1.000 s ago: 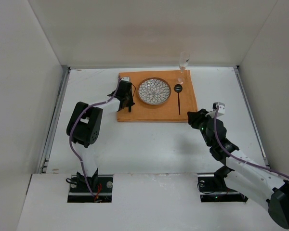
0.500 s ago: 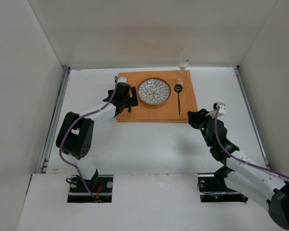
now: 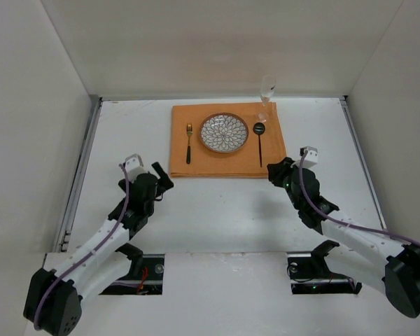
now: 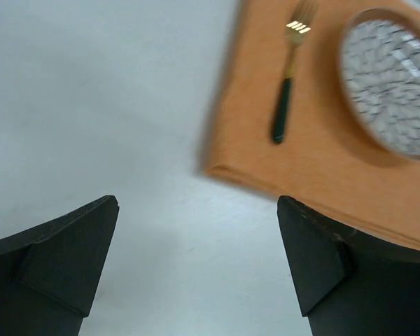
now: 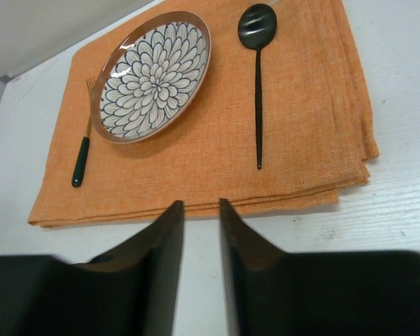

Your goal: Set the dinner table for one person

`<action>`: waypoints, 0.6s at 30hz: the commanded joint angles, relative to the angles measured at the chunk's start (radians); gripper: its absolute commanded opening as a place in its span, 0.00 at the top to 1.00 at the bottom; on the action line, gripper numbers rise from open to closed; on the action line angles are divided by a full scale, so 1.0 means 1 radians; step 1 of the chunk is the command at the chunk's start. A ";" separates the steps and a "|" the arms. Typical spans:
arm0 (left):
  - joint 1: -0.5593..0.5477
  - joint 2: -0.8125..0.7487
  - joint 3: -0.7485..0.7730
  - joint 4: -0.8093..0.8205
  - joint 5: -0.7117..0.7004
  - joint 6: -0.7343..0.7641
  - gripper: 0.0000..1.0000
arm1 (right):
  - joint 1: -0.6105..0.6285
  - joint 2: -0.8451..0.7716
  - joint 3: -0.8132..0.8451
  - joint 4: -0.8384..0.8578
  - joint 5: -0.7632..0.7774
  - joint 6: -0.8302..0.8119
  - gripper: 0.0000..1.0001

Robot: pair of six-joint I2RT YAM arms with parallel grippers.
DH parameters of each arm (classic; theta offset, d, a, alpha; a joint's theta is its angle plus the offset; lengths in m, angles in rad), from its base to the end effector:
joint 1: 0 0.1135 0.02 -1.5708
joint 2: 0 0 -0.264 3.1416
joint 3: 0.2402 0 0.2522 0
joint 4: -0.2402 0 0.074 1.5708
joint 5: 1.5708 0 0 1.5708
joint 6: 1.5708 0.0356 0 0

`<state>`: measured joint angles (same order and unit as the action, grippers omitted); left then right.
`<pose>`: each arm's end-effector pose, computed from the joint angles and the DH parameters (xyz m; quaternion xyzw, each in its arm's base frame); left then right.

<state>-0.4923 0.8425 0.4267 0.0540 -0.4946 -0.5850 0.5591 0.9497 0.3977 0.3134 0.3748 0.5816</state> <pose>0.1764 -0.0754 0.2292 -0.1759 0.7905 -0.1098 0.5763 0.1854 0.1006 0.2255 0.1238 0.7711 0.2045 0.5901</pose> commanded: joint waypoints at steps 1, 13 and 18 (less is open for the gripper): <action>0.054 -0.112 -0.109 -0.155 -0.050 -0.159 0.00 | 0.018 0.018 0.026 0.107 0.033 0.004 0.63; 0.099 -0.108 -0.164 -0.231 -0.032 -0.319 0.00 | -0.008 0.014 -0.048 0.197 0.130 0.007 0.31; 0.108 -0.076 -0.157 -0.201 -0.033 -0.315 0.00 | -0.011 -0.029 -0.065 0.207 0.150 0.000 0.17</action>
<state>-0.3916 0.7601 0.2634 -0.1780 -0.5102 -0.8799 0.5514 0.9524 0.3405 0.4358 0.4873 0.5842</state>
